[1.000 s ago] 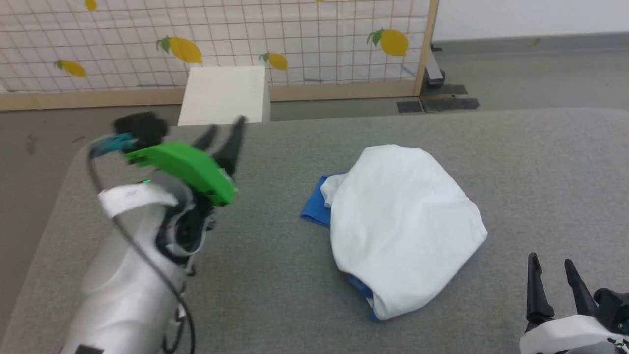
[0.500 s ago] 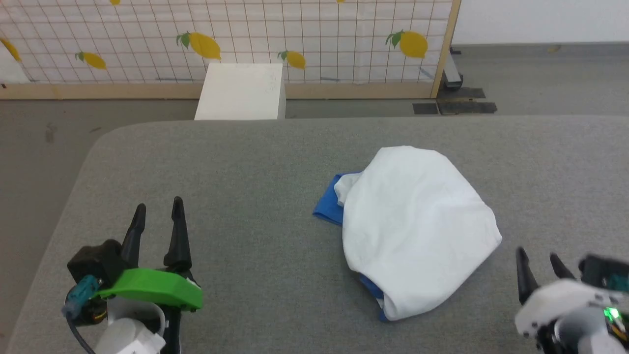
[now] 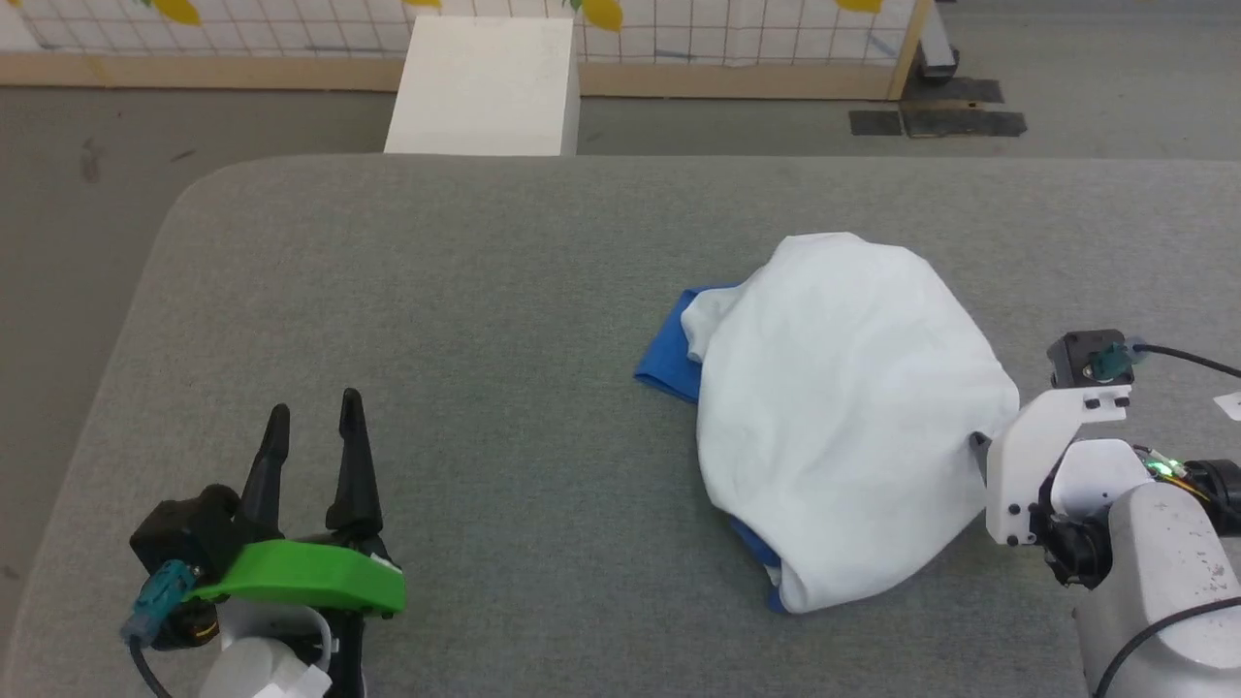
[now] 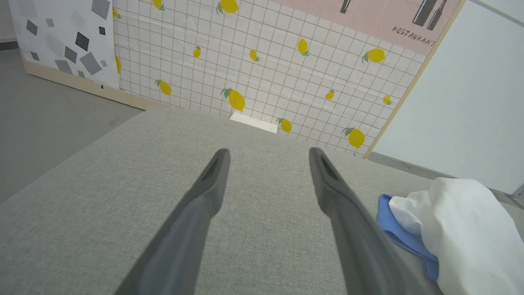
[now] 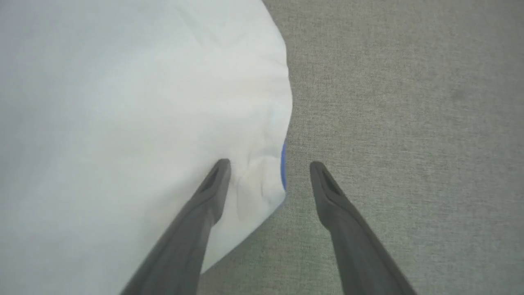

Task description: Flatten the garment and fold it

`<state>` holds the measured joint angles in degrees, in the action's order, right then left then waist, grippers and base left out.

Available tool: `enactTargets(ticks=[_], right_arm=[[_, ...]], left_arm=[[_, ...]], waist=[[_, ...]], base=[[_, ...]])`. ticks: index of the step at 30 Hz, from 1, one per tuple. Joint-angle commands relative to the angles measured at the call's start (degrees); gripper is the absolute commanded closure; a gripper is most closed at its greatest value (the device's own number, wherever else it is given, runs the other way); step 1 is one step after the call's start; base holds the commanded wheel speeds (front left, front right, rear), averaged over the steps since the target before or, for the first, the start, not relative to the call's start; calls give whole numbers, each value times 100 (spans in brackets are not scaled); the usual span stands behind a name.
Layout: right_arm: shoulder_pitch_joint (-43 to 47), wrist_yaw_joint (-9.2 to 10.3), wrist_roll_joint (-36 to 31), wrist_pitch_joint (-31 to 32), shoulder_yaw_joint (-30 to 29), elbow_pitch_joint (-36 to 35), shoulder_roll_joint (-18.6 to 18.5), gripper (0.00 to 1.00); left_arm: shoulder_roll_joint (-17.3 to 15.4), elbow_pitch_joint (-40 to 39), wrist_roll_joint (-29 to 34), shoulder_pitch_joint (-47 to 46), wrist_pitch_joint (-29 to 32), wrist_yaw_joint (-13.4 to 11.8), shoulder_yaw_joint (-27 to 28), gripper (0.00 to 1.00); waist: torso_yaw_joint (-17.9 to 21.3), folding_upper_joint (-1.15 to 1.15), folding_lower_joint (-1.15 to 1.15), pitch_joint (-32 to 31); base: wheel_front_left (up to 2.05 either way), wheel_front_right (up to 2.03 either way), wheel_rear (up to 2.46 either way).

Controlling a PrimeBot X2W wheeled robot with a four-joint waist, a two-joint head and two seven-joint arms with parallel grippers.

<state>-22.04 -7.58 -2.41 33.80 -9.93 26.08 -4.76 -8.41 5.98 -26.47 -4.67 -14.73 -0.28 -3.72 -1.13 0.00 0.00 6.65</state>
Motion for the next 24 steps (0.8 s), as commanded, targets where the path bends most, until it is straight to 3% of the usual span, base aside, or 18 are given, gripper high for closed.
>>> enactTargets(ticks=[1,4,5,6,10,13,19,24], right_arm=[[-90,9,70,31,36,30,20,0],[-78,9,253,179,193,102,31,0],[-77,9,311,200,239,103,31,78],[-76,9,361,195,297,86,8,100],[-140,9,647,-37,432,-109,-128,100],[-261,9,751,-209,190,-310,-294,100],[-341,9,53,-106,-1373,-561,-884,100],[-37,9,-714,0,-2516,-771,-682,100]], left_arm=[[41,15,73,-49,-27,56,60,0],[106,26,160,-78,-27,134,172,0],[121,34,187,-85,-27,158,193,0],[146,46,210,-98,-27,186,216,0],[236,89,284,-129,-27,274,286,0],[293,109,337,-150,-27,334,304,0],[377,187,416,-336,-27,474,195,0],[407,321,437,-434,-27,543,149,0]], waist=[[-98,0,0,111],[-92,0,0,148],[-88,0,0,157],[-83,0,0,164],[-39,0,0,168],[-15,0,0,172],[-137,0,0,250],[-207,0,0,248]], base=[[0,0,0],[0,0,0],[0,0,0],[0,0,0],[0,0,0],[0,0,0],[0,0,0],[0,0,0]])
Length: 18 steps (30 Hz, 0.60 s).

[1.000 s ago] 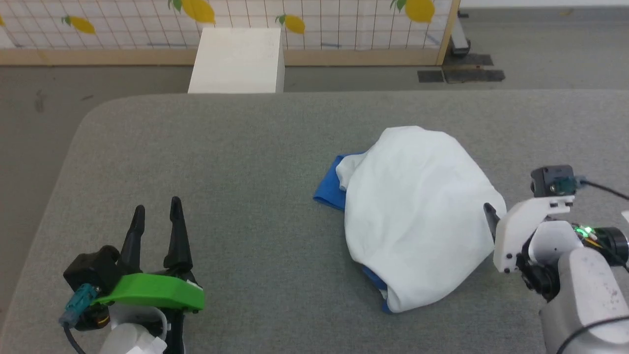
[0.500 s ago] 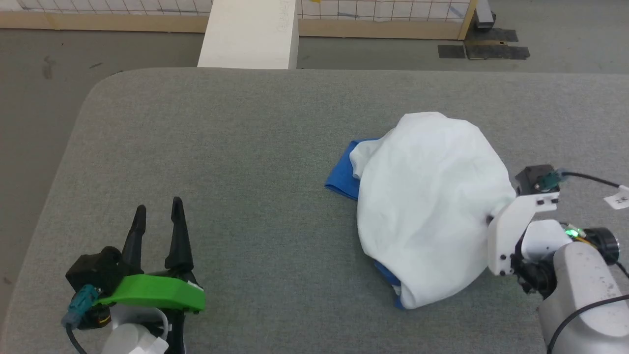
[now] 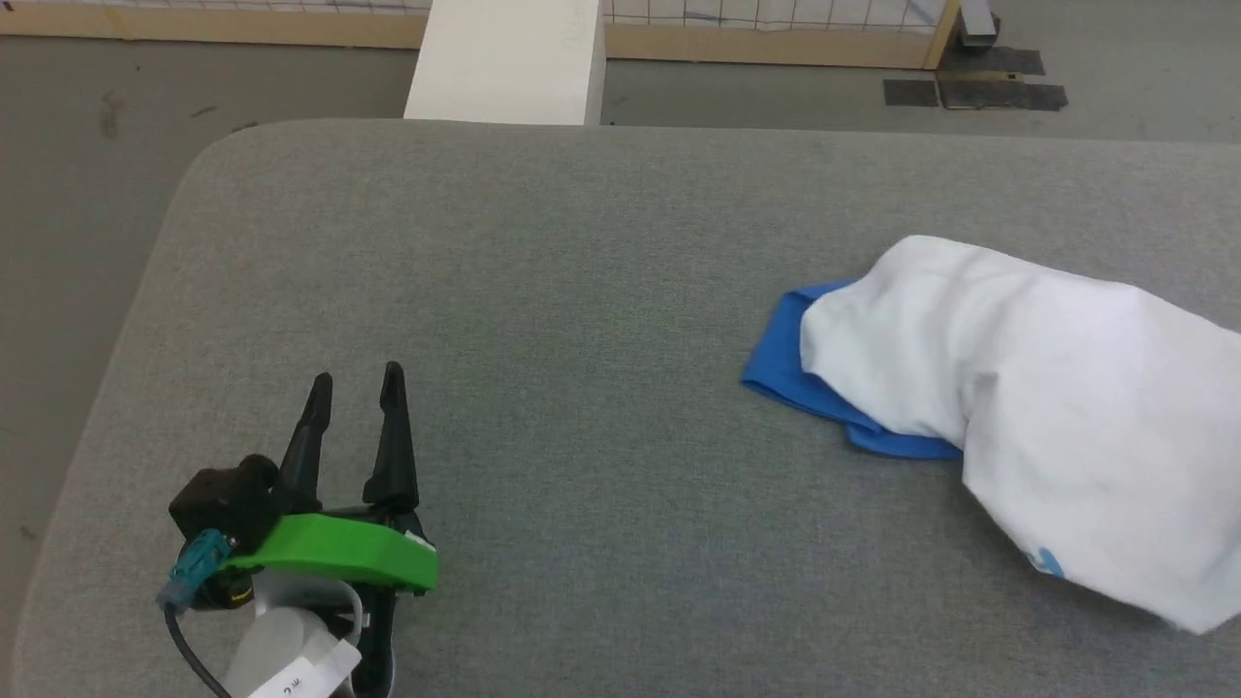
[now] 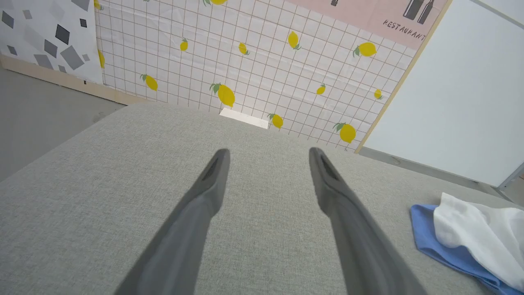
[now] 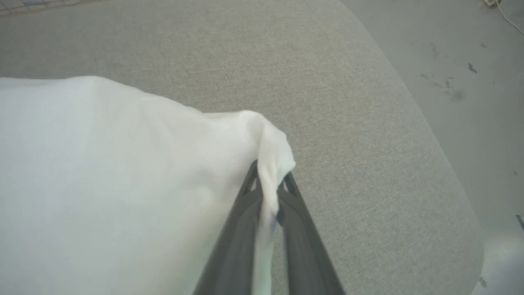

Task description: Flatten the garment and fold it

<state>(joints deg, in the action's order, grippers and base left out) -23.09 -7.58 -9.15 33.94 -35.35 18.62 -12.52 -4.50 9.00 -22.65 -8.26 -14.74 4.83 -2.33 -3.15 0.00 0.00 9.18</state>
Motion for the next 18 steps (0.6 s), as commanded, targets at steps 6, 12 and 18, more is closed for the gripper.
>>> enactTargets(ticks=[6,12,18], right_arm=[[152,9,486,-662,14,-615,750,0],[680,9,1202,-2043,414,-1528,946,0],[1446,9,1924,-2618,952,-1546,962,0]], left_arm=[[41,211,27,-35,-26,79,-43,0],[77,291,-112,-122,-5,111,-168,0],[115,375,-273,-437,359,120,-485,0]], waist=[[116,0,0,-151],[312,0,0,-336],[649,0,0,-385]], base=[[0,0,0],[0,0,0],[0,0,0]])
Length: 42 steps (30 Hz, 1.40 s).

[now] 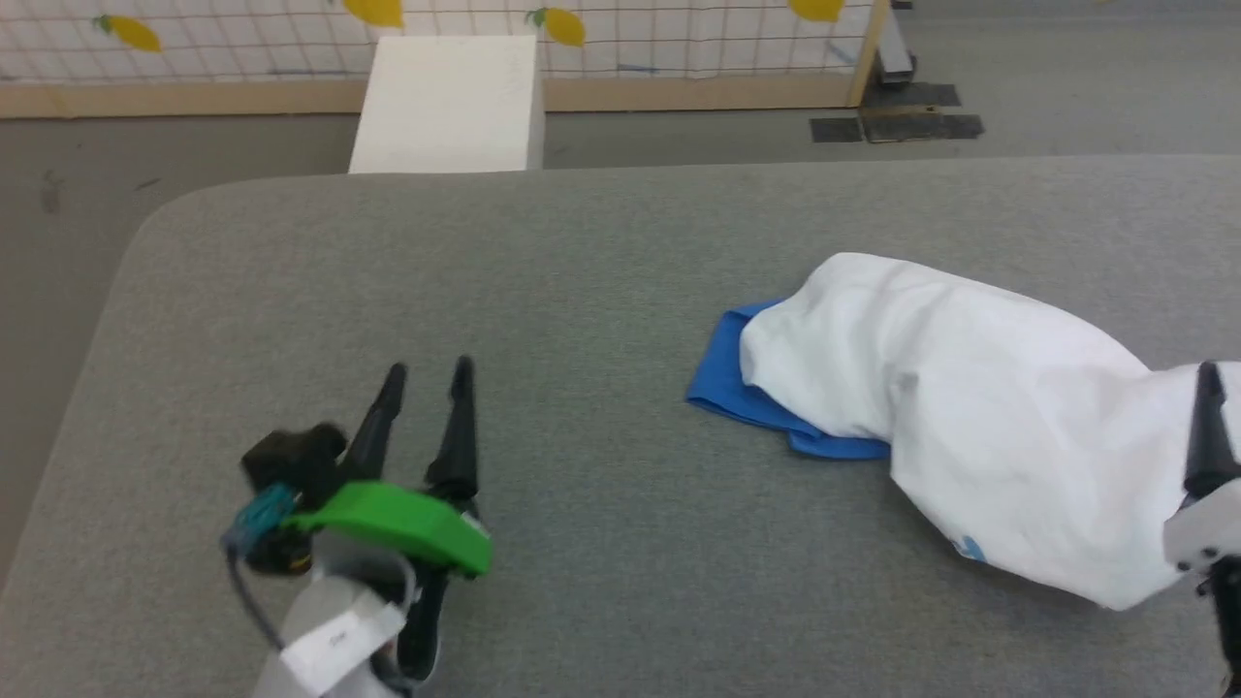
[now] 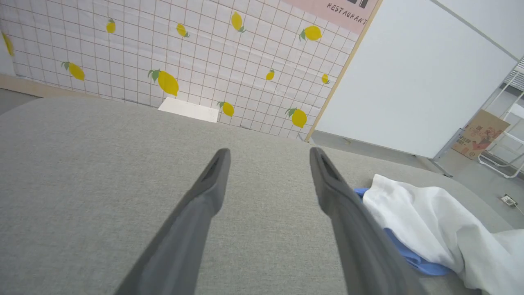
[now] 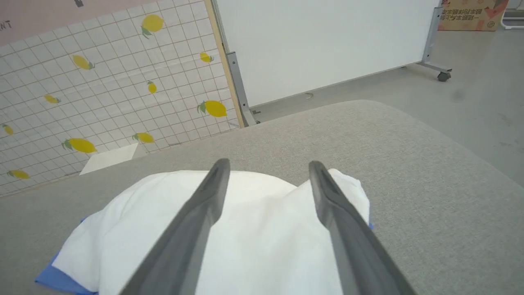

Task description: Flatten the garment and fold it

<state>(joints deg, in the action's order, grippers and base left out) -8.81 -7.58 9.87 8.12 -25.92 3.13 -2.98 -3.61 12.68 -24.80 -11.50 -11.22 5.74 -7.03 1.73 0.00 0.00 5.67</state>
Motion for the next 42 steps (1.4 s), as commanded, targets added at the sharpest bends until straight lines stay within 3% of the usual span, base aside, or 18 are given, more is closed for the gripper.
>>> enactTargets(ticks=[1,4,8,16,20,30,31,33,34,35,36,37,42], right_arm=[[131,9,77,-100,95,33,8,0],[323,9,199,-195,245,112,9,0],[372,9,277,-273,345,212,9,0],[214,9,271,-341,410,169,10,0],[196,9,329,-420,424,246,10,0],[118,9,408,-650,508,453,10,0],[112,9,398,-658,500,459,10,0],[104,9,376,-668,487,475,10,0],[95,9,364,-671,487,488,10,0],[83,9,364,-673,497,501,10,0],[70,9,373,-678,511,518,10,0],[61,9,379,-680,519,534,10,0],[44,9,381,-704,536,598,10,0]], left_arm=[[32,44,-54,-270,155,40,-155,0],[51,253,-157,-837,662,55,-508,0],[68,866,-665,-1751,1869,16,-1147,0],[72,1849,-1347,-3176,3862,-538,-2694,0],[72,2251,-1330,-3470,4235,-680,-3001,0],[72,2948,-1364,-3742,4103,-738,-3010,0],[73,2968,-1370,-3761,4045,-753,-3007,52],[73,3028,-1325,-3808,3937,-811,-3045,100],[73,3064,-1267,-3844,3860,-851,-3072,98],[73,3111,-1250,-3855,3874,-831,-3110,78],[73,3158,-1300,-3841,3922,-787,-3126,70],[73,3182,-1349,-3828,3946,-743,-3138,100],[73,3194,-1570,-3766,3992,-627,-3249,100]], waist=[[229,0,0,-15],[403,0,0,69],[689,0,0,223],[1217,0,0,650],[1373,0,0,800],[1533,0,0,1051],[1527,0,0,1061],[1508,0,0,1068],[1497,0,0,1069],[1490,0,0,1062],[1483,0,0,1050],[1477,0,0,1041],[1419,0,0,1003]], base=[[0,0,0],[0,0,0],[0,0,0],[0,0,0],[0,0,0],[0,0,0],[0,0,0],[0,0,0],[0,0,0],[0,0,0],[0,0,0],[0,0,0],[0,0,0]])
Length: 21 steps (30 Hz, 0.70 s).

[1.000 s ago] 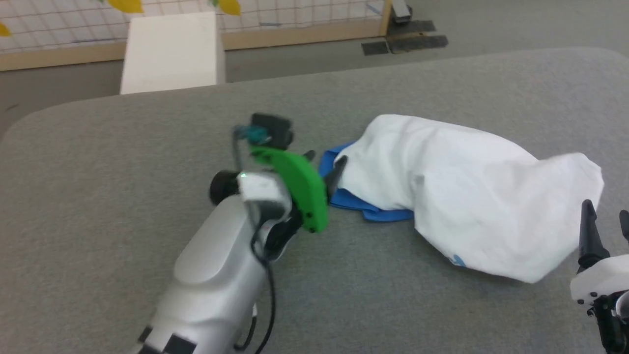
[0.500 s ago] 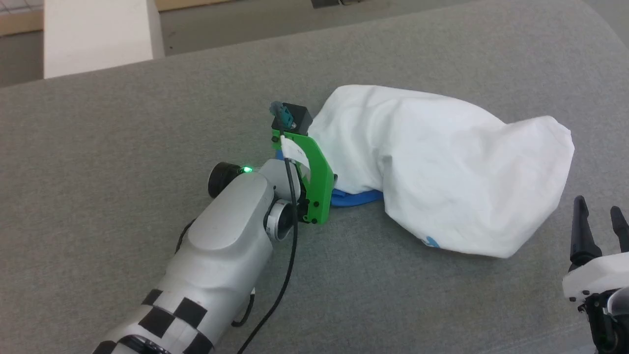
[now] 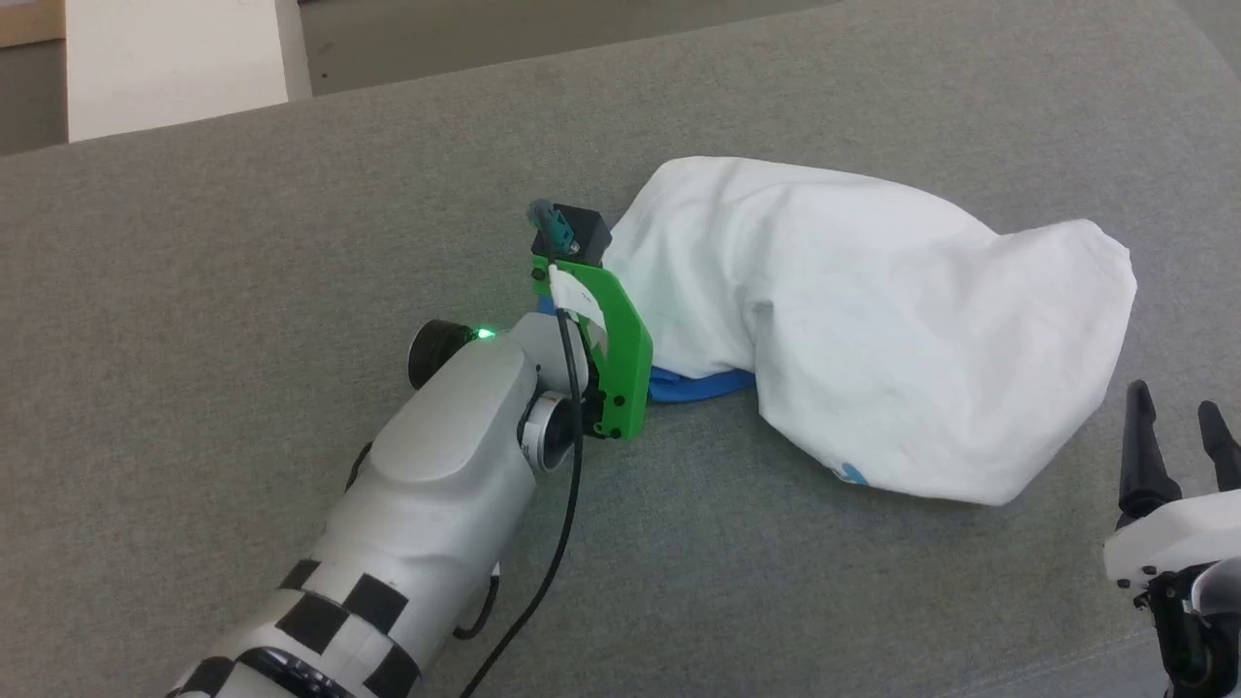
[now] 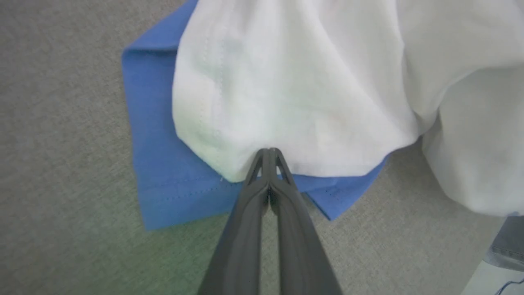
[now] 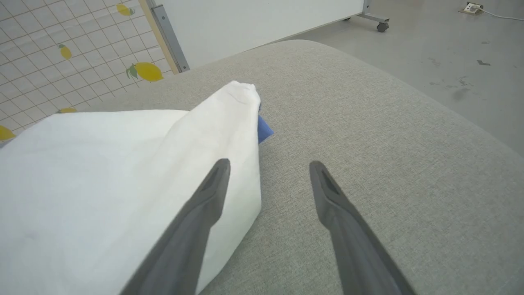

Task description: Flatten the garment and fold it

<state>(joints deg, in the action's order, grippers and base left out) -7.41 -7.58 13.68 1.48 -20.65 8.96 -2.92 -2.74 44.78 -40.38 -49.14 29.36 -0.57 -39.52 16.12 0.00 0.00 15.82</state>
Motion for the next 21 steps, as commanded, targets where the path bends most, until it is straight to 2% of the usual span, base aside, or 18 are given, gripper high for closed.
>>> enactTargets(ticks=[1,5,6,7,14,21], right_arm=[[-93,9,-3,-36,13,23,4,0],[-72,9,-34,-16,0,40,4,0],[-60,9,-43,-8,-13,40,4,0],[-52,9,-49,-1,-18,43,4,0],[-19,9,-44,40,38,84,4,0],[-62,9,26,-7,112,92,4,0]], left_arm=[[-14,-50,-50,-8,-149,-2,11,100],[-14,-165,-184,-83,-348,54,-17,100],[-14,-212,-223,-110,-440,40,-2,77],[-14,-234,-201,-145,-501,22,-18,0],[-82,-110,-131,-270,-369,-203,-98,0],[-141,-14,-280,-189,-137,-303,-36,0]], waist=[[-32,0,0,-16],[-100,0,0,-71],[-125,0,0,-95],[-141,0,0,-110],[-182,0,0,-233],[-5,0,0,-19]], base=[[0,0,0],[0,0,0],[0,0,0],[0,0,0],[0,0,0],[0,0,0]])
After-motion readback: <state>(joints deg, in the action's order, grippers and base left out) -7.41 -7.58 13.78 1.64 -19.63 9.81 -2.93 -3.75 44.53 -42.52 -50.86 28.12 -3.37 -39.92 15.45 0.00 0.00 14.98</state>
